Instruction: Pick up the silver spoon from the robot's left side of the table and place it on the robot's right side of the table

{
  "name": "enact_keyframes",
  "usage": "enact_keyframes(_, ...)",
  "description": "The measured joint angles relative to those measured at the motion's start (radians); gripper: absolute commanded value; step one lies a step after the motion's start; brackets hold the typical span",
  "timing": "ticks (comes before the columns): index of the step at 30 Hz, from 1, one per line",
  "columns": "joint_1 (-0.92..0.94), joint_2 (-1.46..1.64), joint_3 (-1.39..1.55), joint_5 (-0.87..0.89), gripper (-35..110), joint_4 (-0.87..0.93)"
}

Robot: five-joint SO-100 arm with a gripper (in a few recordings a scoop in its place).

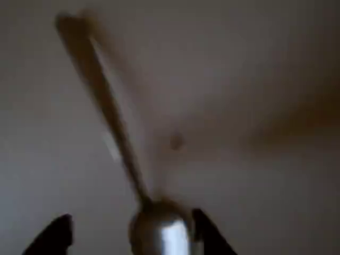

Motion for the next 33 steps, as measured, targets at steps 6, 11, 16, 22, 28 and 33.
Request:
enact_keyframes(6,-0.032,0.301,0.0,0.192,-2,0.012)
enact_keyframes(11,-0.155,0.66,0.035,0.583,-2,0.164)
enact_keyframes(16,-0.46,1.322,0.39,1.27,3,0.347)
enact_keyframes(22,-0.584,1.911,0.818,1.617,-2,0.357)
enact_keyframes(28,-0.483,1.959,1.114,1.563,-2,0.324)
enact_keyframes(33,-0.41,2.034,1.434,1.545,-1,0.238)
